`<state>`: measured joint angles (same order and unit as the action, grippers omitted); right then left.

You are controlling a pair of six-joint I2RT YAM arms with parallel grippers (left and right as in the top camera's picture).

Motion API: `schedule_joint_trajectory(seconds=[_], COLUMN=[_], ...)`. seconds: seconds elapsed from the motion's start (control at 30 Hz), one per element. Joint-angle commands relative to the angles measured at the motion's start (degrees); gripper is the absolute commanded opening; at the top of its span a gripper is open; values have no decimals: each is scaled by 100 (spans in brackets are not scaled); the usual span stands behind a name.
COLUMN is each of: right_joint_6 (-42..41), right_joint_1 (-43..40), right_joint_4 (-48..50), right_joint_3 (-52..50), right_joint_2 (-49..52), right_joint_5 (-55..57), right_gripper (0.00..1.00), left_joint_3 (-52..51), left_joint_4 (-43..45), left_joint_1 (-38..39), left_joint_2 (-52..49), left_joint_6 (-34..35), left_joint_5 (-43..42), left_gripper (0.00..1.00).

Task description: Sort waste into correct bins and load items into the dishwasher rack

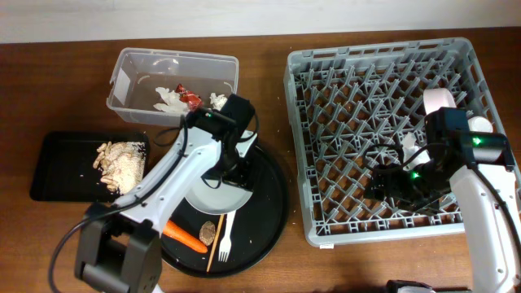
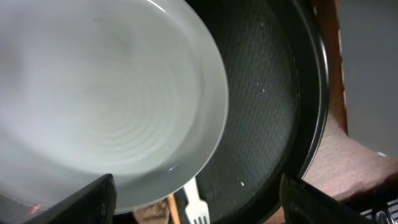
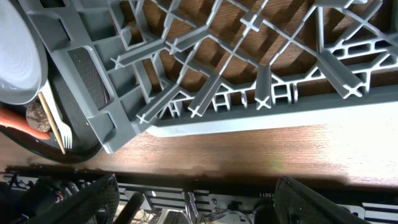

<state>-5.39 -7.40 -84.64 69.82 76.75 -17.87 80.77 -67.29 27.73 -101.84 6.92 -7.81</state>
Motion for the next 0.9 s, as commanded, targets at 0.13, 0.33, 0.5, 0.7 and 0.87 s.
schedule_joint_trajectory(seconds=[0.13, 0.33, 0.5, 0.7, 0.87], right_joint_6=[-92, -1322, -1506, -1681, -2343], right_joint_1=[1174, 3873, 4927, 4977, 4977], right_joint_4=[160, 1285, 2146, 4089, 4664], right_joint_3=[302, 737, 811, 852, 852], right_joint_2=[-647, -236, 1250, 2975, 3558], right_joint_5=[52, 514, 737, 960, 1279], right_gripper=[84, 90, 90, 86, 75], left_joint_3=[413, 358, 358, 358, 358], left_joint_4=[-632, -979, -977, -973, -975], left_joint_1=[-1690, -3606, -3901, -3904, -3901], left_joint_2=[1729, 1779, 1779, 1779, 1779], left_joint_6=[-7, 793, 782, 782, 782], left_joint_5=[610, 450, 291, 293, 293], left_gripper=[92, 99, 99, 99, 99])
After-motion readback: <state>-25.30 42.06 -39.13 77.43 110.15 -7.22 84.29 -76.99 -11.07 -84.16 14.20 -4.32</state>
